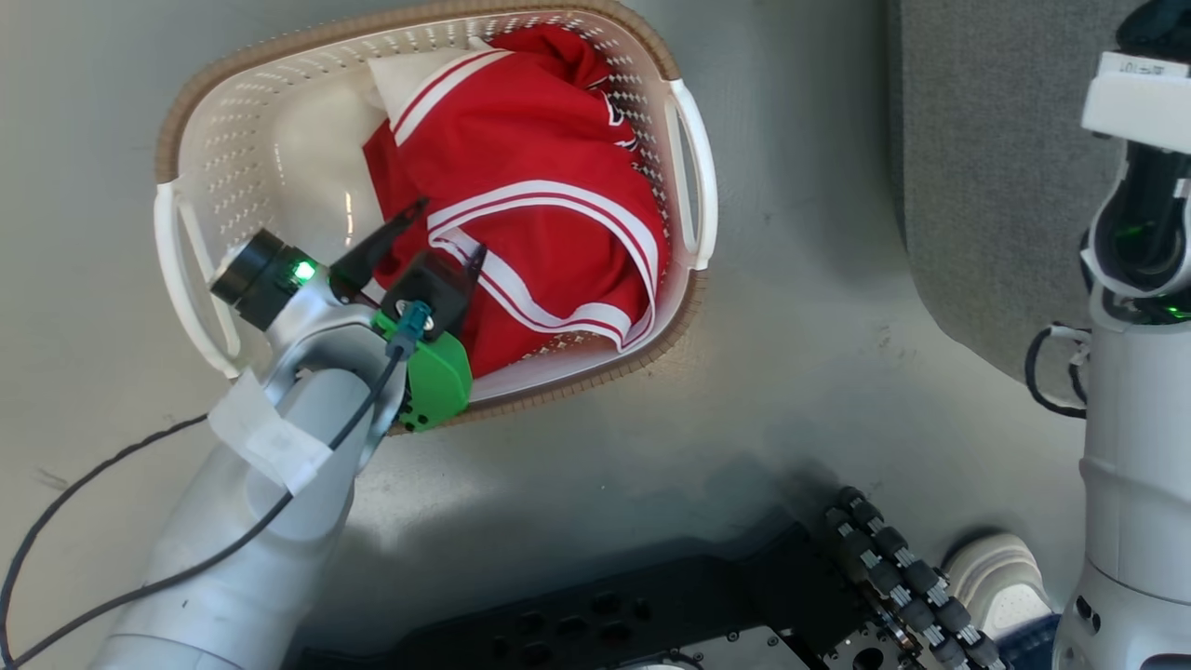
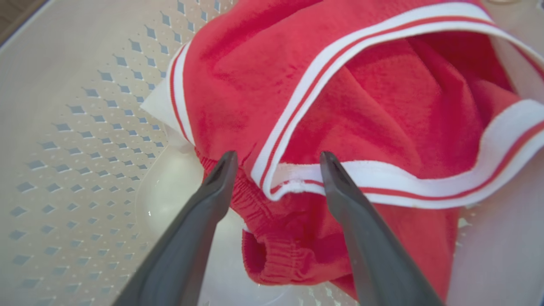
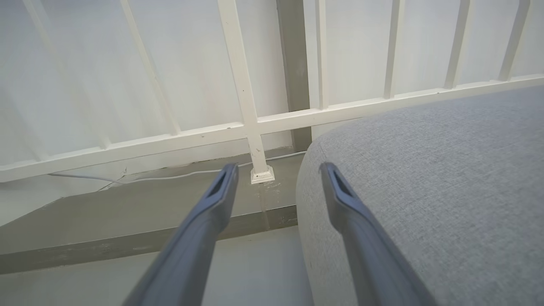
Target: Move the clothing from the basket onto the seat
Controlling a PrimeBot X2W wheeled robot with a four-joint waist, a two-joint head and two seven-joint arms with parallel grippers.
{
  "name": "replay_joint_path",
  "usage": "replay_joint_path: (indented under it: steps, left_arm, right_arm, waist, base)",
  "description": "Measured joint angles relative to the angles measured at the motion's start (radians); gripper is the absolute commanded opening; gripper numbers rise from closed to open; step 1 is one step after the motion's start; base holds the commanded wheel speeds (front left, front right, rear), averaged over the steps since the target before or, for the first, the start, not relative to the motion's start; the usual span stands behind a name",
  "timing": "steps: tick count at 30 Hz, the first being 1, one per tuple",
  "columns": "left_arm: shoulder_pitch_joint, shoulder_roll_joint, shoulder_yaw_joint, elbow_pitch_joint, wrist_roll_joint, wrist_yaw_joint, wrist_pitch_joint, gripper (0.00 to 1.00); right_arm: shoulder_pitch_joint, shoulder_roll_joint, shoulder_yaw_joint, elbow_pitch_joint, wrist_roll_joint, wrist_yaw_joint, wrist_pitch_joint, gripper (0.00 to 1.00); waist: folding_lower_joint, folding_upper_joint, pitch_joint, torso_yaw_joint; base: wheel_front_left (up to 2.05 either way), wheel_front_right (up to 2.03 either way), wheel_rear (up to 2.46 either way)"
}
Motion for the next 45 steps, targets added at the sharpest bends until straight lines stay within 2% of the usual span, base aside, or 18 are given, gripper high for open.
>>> replay_joint_path:
  steps: [10, 11, 13, 14, 15, 23, 30, 39, 42, 45]
  left_arm:
    - [-0.063, 0.003, 0.015, 0.067, -0.001, 0.000, -0.004, 1.00]
    - [-0.069, 0.003, 0.014, 0.073, -0.001, 0.000, -0.004, 0.92]
    - [-0.074, 0.002, 0.013, 0.081, -0.001, 0.000, -0.004, 0.43]
    - [-0.078, 0.002, 0.012, 0.089, -0.001, 0.000, -0.004, 0.32]
    - [-0.081, 0.002, 0.012, 0.095, -0.001, 0.000, -0.004, 0.00]
    - [-0.092, 0.000, 0.007, 0.126, -0.005, 0.000, -0.018, 0.00]
    - [-0.093, -0.014, 0.026, 0.125, -0.050, 0.000, -0.038, 0.00]
    - [-0.093, -0.028, 0.054, 0.095, -0.110, -0.001, -0.047, 0.00]
    - [-0.093, -0.030, 0.059, 0.080, -0.126, -0.001, -0.047, 0.00]
    - [-0.094, -0.034, 0.063, 0.022, -0.160, -0.001, -0.047, 0.00]
  right_arm:
    - [-0.019, 0.000, 0.024, -0.002, 0.018, -0.009, 0.000, 1.00]
    - [-0.019, 0.001, 0.022, -0.002, 0.018, -0.010, 0.000, 1.00]
    - [-0.019, 0.000, 0.022, -0.002, 0.018, -0.010, 0.000, 1.00]
    - [-0.019, 0.000, 0.022, -0.002, 0.018, -0.015, 0.000, 1.00]
    - [-0.019, 0.000, 0.022, -0.001, 0.018, -0.017, 0.000, 1.00]
    - [-0.019, 0.001, 0.013, 0.010, 0.018, -0.022, 0.000, 1.00]
    - [-0.019, 0.001, 0.012, 0.040, 0.018, -0.024, 0.000, 1.00]
    - [0.017, 0.001, 0.022, 0.115, -0.006, 0.010, 0.000, 1.00]
    - [0.038, 0.001, 0.016, 0.139, -0.020, 0.012, 0.000, 1.00]
    - [0.052, 0.000, 0.009, 0.168, -0.042, 0.034, 0.000, 1.00]
  waist:
    - [-0.0001, 0.0000, 0.029, -0.039]
    - [-0.0001, 0.0000, 0.031, -0.042]
    - [0.0000, 0.0000, 0.033, -0.045]
    - [-0.0001, 0.0000, 0.035, -0.048]
    - [-0.0001, 0.0001, 0.036, -0.050]
    - [0.0000, 0.0000, 0.014, -0.051]
    - [-0.0001, 0.0000, -0.030, -0.040]
    - [0.0000, 0.0000, -0.122, -0.015]
    - [-0.0001, 0.0000, -0.159, -0.003]
    - [0.0000, 0.0000, -0.212, 0.016]
  base:
    - [0.00, 0.00, 0.00]
    - [0.00, 0.00, 0.00]
    - [0.00, 0.00, 0.00]
    - [0.00, 0.00, 0.00]
    - [0.00, 0.00, 0.00]
    - [0.00, 0.00, 0.00]
    - [0.00, 0.00, 0.00]
    - [0.00, 0.00, 0.00]
    - [0.00, 0.00, 0.00]
    - [0.00, 0.00, 0.00]
